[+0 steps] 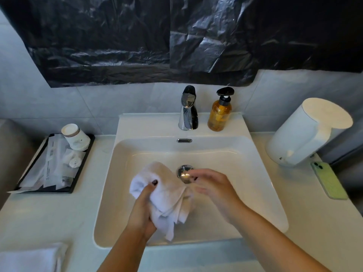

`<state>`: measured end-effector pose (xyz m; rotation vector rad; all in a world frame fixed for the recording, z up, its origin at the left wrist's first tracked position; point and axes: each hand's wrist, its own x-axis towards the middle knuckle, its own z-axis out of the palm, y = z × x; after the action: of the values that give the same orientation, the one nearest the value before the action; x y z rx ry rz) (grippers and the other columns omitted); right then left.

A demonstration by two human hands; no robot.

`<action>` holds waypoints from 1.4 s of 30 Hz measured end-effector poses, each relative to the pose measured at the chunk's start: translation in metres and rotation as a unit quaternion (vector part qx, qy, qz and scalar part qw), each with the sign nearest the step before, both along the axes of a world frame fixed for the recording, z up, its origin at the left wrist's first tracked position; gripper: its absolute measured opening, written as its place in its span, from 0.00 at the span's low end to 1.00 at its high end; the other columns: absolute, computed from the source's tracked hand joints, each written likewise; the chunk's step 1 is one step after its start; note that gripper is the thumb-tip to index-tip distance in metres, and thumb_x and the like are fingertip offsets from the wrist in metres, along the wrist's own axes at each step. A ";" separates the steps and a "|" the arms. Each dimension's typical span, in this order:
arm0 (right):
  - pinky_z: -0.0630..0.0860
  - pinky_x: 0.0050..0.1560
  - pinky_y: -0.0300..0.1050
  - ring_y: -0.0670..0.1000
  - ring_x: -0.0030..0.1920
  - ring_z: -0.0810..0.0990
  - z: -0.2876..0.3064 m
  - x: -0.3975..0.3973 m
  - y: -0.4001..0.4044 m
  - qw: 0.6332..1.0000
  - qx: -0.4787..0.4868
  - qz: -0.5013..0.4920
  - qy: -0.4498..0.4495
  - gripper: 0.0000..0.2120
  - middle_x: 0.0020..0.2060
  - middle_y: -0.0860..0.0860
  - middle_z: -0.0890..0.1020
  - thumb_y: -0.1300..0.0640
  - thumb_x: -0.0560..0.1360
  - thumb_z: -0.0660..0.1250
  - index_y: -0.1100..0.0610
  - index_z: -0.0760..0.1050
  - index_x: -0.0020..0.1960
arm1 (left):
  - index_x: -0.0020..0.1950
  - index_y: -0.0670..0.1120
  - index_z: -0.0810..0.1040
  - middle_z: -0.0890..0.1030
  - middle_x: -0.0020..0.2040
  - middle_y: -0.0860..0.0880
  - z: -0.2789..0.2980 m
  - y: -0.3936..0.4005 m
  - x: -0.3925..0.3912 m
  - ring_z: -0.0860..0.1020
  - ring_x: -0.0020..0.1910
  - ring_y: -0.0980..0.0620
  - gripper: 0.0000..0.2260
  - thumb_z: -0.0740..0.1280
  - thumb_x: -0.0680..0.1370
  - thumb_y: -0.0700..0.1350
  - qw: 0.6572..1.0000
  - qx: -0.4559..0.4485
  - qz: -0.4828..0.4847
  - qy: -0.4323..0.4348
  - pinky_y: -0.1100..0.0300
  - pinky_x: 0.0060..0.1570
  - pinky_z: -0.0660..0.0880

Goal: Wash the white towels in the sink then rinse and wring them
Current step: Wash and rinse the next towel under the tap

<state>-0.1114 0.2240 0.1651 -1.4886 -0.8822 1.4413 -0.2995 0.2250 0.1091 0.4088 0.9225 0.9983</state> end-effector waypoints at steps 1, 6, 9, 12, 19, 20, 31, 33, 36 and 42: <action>0.75 0.50 0.46 0.51 0.50 0.80 0.001 0.007 0.009 0.997 0.032 -0.048 -0.059 0.10 0.46 0.52 0.85 0.67 0.74 0.66 0.57 0.83 0.48 | 0.53 0.37 0.80 0.84 0.44 0.37 0.003 0.002 -0.001 0.84 0.42 0.45 0.19 0.61 0.79 0.53 1.000 -0.013 0.012 -0.009 0.52 0.41 0.81; 0.73 0.38 0.32 0.41 0.36 0.76 0.046 0.020 0.070 0.896 0.291 -0.075 -0.328 0.07 0.39 0.44 0.79 0.57 0.74 0.72 0.51 0.77 0.51 | 0.50 0.36 0.81 0.83 0.43 0.36 0.021 0.035 0.012 0.84 0.41 0.43 0.19 0.58 0.80 0.50 0.997 -0.048 -0.025 0.057 0.52 0.41 0.78; 0.74 0.33 0.41 0.48 0.34 0.75 0.075 0.015 0.108 0.769 0.416 -0.005 -0.485 0.12 0.40 0.48 0.77 0.55 0.73 0.74 0.55 0.78 0.55 | 0.57 0.37 0.80 0.84 0.49 0.36 0.027 0.058 0.030 0.84 0.49 0.40 0.25 0.72 0.70 0.54 0.989 -0.066 -0.030 0.131 0.44 0.51 0.80; 0.75 0.28 0.46 0.56 0.31 0.78 0.083 0.018 0.142 0.613 0.483 0.096 -0.618 0.11 0.41 0.55 0.79 0.56 0.70 0.75 0.59 0.80 0.50 | 0.54 0.39 0.81 0.86 0.45 0.39 0.029 0.073 0.048 0.85 0.47 0.41 0.23 0.76 0.67 0.54 0.983 -0.074 -0.035 0.163 0.44 0.55 0.80; 0.72 0.27 0.43 0.55 0.30 0.77 0.100 0.032 0.182 0.490 0.526 0.112 -0.686 0.09 0.37 0.55 0.79 0.57 0.77 0.65 0.59 0.81 0.43 | 0.60 0.40 0.81 0.85 0.51 0.37 0.025 0.088 0.071 0.84 0.52 0.40 0.32 0.76 0.61 0.57 0.989 -0.098 -0.038 0.107 0.47 0.53 0.80; 0.76 0.30 0.46 0.54 0.32 0.79 0.097 0.030 0.179 0.556 0.506 0.072 -0.656 0.09 0.39 0.55 0.80 0.55 0.76 0.67 0.59 0.82 0.45 | 0.61 0.40 0.81 0.84 0.52 0.37 0.021 0.089 0.074 0.84 0.53 0.40 0.35 0.76 0.59 0.58 0.990 -0.097 -0.036 0.096 0.46 0.56 0.79; 0.75 0.56 0.42 0.41 0.57 0.77 -0.064 -0.001 0.076 0.983 0.069 0.008 -0.168 0.26 0.56 0.41 0.78 0.38 0.67 0.72 0.44 0.72 0.62 | 0.57 0.39 0.81 0.82 0.54 0.38 -0.014 0.084 0.059 0.81 0.55 0.43 0.17 0.60 0.81 0.49 0.995 0.035 -0.090 -0.021 0.51 0.57 0.75; 0.77 0.52 0.43 0.42 0.54 0.80 -0.073 0.002 0.084 0.989 0.049 -0.019 -0.142 0.25 0.52 0.42 0.81 0.37 0.66 0.72 0.43 0.73 0.59 | 0.58 0.38 0.81 0.82 0.54 0.38 -0.019 0.086 0.054 0.80 0.55 0.43 0.18 0.60 0.79 0.49 0.992 0.062 -0.108 0.009 0.50 0.58 0.72; 0.79 0.48 0.46 0.47 0.49 0.83 -0.078 0.016 0.092 0.994 0.021 -0.058 -0.087 0.14 0.46 0.46 0.84 0.45 0.72 0.72 0.46 0.77 0.55 | 0.48 0.39 0.82 0.82 0.42 0.43 -0.030 0.093 0.054 0.79 0.43 0.48 0.13 0.65 0.80 0.48 0.972 0.115 -0.080 0.189 0.59 0.42 0.74; 0.76 0.39 0.45 0.49 0.36 0.81 -0.096 0.007 0.092 0.984 0.025 -0.140 -0.106 0.18 0.35 0.52 0.84 0.43 0.76 0.67 0.58 0.79 0.39 | 0.68 0.50 0.72 0.79 0.62 0.52 -0.060 0.096 0.064 0.78 0.58 0.59 0.34 0.72 0.65 0.62 0.945 0.168 -0.061 0.274 0.62 0.57 0.77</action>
<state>-0.1048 0.3157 0.0686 -1.6750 -0.7896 1.0637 -0.2354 0.3215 0.0495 1.0581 1.2057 0.9439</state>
